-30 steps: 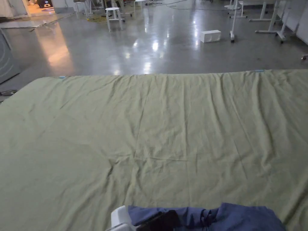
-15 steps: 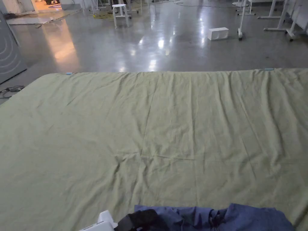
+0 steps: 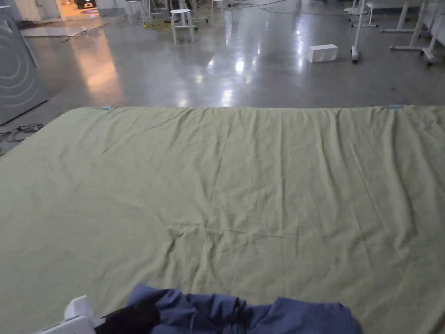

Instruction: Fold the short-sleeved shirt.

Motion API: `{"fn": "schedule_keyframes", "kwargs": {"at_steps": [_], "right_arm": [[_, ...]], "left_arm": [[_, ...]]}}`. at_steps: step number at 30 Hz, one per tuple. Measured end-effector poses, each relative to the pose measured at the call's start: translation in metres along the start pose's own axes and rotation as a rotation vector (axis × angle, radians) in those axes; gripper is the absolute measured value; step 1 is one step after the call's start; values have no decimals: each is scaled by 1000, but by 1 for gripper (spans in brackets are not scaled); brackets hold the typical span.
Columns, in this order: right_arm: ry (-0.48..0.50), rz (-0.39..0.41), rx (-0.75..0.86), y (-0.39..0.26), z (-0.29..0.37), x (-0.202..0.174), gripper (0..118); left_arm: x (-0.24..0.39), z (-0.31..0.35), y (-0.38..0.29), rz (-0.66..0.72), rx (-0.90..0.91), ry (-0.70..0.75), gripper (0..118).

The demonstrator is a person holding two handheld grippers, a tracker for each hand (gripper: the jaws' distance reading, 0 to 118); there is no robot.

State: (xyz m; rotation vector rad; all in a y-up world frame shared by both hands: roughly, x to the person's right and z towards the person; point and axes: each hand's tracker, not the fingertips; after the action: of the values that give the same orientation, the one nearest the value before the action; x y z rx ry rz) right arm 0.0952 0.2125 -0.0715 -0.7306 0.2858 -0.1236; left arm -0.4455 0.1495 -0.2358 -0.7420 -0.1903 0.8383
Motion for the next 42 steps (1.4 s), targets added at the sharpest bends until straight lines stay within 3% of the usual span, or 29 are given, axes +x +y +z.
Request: {"fn": "schedule_keyframes", "kwargs": {"at_steps": [3,6,9,14,16,19,21,23,24,25,27,29,33,35,37,38,40,42], "right_arm": [[26,15,6,-3,-3,-3,0],[43,-7,9,-9,-1,-5,0],[43,-18,13,-15,6,-6,0],[0,-27,35,-24,26,2,0],[-37,-35,46,-29,34,7,0],[-97,-49,44,-38,42,18,0],[-116,-65,24,-44,42,26,0],[-120,-76,11,-49,41,32,0],[-123,-77,5,-50,40,34,0],[-125,-75,1,-51,40,35,0],[-134,-60,-2,-51,39,35,0],[-145,-41,4,-49,39,32,0],[-130,-11,11,-45,38,28,0],[-127,10,6,-44,38,25,0],[-144,40,-1,-45,37,22,0],[-150,45,-6,-45,37,21,0],[-150,45,-16,-46,37,21,0],[-149,42,-23,-48,37,20,0]], "left_arm": [[17,18,6,-29,-2,76,9],[60,12,-8,-49,27,27,9],[100,-26,-32,-135,-13,-53,9],[163,-116,-86,-145,-145,-127,9],[175,-147,-106,-168,-194,-77,9],[191,-184,-129,-279,-247,107,10],[195,-193,-135,-319,-294,126,25],[194,-182,-125,-259,-308,-44,70],[196,-169,-120,-230,-294,-102,83],[198,-159,-113,-185,-235,-153,88],[192,-135,-98,-138,-101,-125,88],[183,-121,-93,-66,-18,-66,84],[165,-144,-104,-1,-157,-87,61],[167,-164,-122,-19,-213,-55,17],[173,-189,-141,-46,-311,-125,14],[175,-202,-152,-101,-339,-94,12],[179,-224,-172,-251,-353,120,5],[182,-225,-171,-226,-317,57,1]]}}
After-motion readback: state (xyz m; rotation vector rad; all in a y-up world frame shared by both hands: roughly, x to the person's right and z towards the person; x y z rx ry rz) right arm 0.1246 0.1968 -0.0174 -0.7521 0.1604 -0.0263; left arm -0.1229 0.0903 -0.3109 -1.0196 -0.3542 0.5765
